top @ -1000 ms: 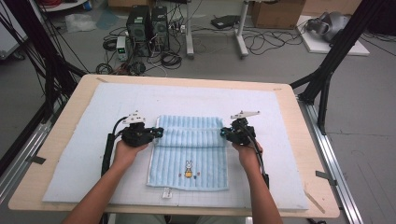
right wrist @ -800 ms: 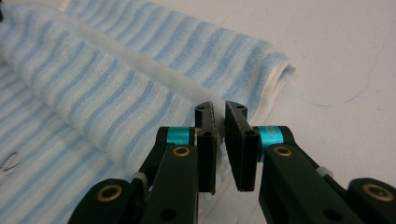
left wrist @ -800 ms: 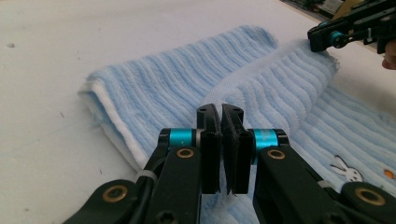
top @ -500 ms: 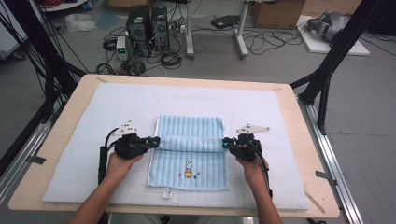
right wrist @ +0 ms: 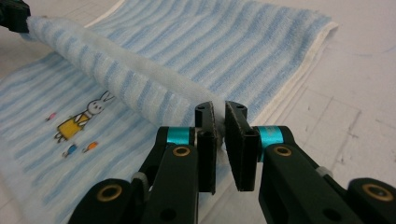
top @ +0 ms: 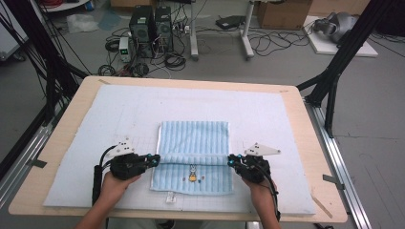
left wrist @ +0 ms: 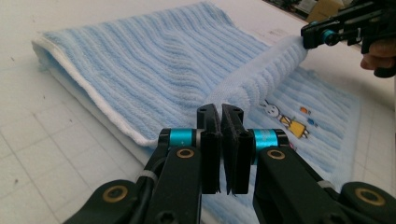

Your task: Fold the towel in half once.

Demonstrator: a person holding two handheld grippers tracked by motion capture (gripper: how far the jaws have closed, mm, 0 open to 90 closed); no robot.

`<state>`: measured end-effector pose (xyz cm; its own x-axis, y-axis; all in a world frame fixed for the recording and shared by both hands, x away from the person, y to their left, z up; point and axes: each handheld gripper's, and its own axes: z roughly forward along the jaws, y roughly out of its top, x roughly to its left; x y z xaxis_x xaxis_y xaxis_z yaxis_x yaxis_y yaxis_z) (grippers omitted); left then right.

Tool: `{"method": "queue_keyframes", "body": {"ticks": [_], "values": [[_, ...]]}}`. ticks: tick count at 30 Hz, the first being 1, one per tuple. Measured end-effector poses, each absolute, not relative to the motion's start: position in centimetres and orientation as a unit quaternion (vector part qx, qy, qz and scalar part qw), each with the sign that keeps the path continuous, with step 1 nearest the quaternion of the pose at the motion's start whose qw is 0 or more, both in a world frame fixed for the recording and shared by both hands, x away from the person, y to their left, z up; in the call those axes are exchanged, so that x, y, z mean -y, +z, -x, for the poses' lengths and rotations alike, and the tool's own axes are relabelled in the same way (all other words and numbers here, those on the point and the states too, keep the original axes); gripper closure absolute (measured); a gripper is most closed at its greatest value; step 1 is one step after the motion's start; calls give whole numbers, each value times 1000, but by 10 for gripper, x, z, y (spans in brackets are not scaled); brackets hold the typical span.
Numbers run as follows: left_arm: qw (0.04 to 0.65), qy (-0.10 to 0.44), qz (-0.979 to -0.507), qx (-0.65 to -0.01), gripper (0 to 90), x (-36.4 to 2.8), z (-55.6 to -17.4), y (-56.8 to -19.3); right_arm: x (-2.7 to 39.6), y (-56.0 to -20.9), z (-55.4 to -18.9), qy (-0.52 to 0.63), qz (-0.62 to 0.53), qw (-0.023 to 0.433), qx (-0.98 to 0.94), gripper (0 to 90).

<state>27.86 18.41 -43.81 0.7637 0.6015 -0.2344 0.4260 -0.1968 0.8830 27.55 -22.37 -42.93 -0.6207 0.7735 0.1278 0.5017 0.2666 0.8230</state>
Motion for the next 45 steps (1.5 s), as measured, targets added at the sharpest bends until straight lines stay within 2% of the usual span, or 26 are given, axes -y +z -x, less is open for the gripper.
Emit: {"method": "queue_keyframes", "body": {"ticks": [20, 21, 22, 23, 24, 26, 27, 32, 38, 42, 45], "values": [[530, 62, -790, -303, 857, -189, -234, -441, 228, -429, -228, 436, -359, 148, -812, 825], [532, 58, -788, -306, 843, -190, -233, -441, 228, -430, -227, 434, -361, 147, -812, 821], [536, 53, -783, -312, 791, -191, -234, -441, 229, -430, -227, 431, -361, 148, -813, 790], [538, 53, -775, -326, 692, -191, -236, -440, 229, -431, -227, 434, -366, 148, -810, 698], [542, 56, -769, -335, 616, -193, -238, -439, 231, -431, -228, 439, -377, 148, -802, 644], [548, 69, -757, -350, 591, -196, -243, -437, 234, -427, -230, 458, -392, 153, -783, 565], [552, 72, -750, -357, 581, -198, -246, -436, 236, -425, -231, 471, -398, 158, -771, 560], [544, 86, -744, -377, 582, -201, -258, -434, 230, -427, -240, 466, -395, 156, -776, 600], [534, 89, -748, -384, 600, -200, -264, -436, 216, -445, -245, 404, -362, 132, -830, 719], [537, 91, -745, -385, 599, -201, -270, -434, 217, -444, -234, 367, -332, 155, -855, 777], [539, 87, -742, -389, 599, -199, -276, -434, 218, -439, -228, 340, -318, 170, -868, 762]]}}
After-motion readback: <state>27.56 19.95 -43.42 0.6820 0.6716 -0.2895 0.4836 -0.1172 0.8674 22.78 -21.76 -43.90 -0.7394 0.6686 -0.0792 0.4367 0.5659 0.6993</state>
